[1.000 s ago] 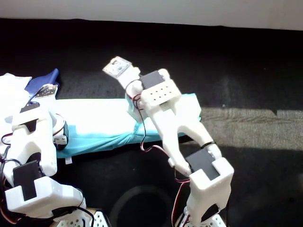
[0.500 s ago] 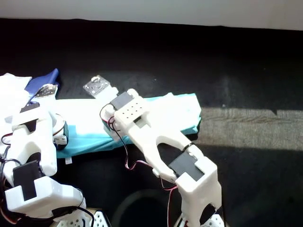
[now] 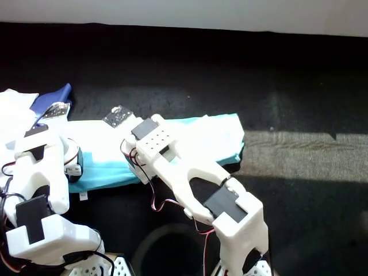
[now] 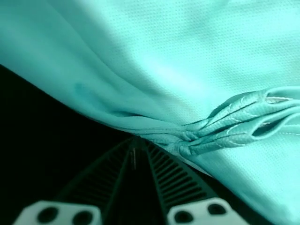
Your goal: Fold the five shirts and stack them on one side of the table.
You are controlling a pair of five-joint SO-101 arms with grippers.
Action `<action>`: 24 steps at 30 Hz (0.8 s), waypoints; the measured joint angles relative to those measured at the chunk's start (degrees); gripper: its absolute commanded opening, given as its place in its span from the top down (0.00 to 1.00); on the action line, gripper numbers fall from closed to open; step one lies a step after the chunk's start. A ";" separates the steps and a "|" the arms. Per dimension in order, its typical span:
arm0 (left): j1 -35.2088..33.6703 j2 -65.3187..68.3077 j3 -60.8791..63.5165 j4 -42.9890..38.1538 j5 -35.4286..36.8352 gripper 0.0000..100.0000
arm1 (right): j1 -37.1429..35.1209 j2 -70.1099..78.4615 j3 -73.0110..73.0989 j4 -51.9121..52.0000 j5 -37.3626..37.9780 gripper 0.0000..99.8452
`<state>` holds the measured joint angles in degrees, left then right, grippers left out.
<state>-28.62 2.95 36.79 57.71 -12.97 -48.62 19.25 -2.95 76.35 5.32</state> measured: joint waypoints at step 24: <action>-4.84 11.87 -29.80 16.53 0.00 0.77 | 32.88 -31.30 -7.30 23.12 5.10 0.99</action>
<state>-33.45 14.81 6.99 74.24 -12.97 -15.74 -12.04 -10.24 99.47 10.42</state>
